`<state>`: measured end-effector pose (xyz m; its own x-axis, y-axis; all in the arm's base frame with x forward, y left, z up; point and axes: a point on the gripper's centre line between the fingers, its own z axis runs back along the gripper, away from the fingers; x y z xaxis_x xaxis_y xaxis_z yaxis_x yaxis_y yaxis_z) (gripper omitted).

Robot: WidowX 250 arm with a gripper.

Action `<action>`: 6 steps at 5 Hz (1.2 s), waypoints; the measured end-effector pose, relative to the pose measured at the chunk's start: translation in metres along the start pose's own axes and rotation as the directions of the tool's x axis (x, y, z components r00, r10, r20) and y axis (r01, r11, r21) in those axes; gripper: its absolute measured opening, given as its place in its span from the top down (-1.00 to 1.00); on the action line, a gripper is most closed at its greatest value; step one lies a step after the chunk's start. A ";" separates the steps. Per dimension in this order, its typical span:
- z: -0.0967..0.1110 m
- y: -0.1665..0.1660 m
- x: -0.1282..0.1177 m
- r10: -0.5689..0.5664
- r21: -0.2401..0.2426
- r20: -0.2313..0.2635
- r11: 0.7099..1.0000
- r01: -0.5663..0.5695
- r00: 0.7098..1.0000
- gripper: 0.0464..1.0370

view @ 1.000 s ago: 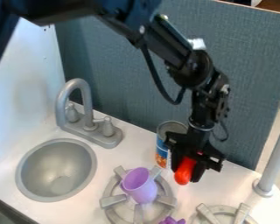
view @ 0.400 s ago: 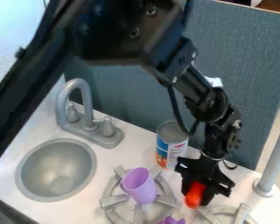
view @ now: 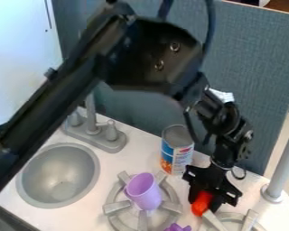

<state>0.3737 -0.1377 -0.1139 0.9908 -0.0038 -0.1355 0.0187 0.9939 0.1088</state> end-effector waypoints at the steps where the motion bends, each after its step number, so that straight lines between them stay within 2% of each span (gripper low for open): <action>1: 0.000 -0.003 0.006 0.004 -0.004 -0.005 1.000 -0.004 1.000 -0.18; 2: 0.000 -0.003 0.003 0.015 -0.017 -0.001 1.000 -0.015 1.000 -0.75; 3: 0.002 0.003 -0.009 0.042 -0.038 0.011 0.998 -0.042 0.999 -0.91; 5: 0.035 0.008 -0.018 0.044 -0.127 0.071 0.991 -0.035 0.997 -0.92; 6: 0.061 0.027 -0.035 0.041 -0.151 0.113 0.988 -0.023 0.993 -0.92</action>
<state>0.3476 -0.1178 -0.0461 0.9995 0.0243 -0.0189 -0.0250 0.9989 -0.0384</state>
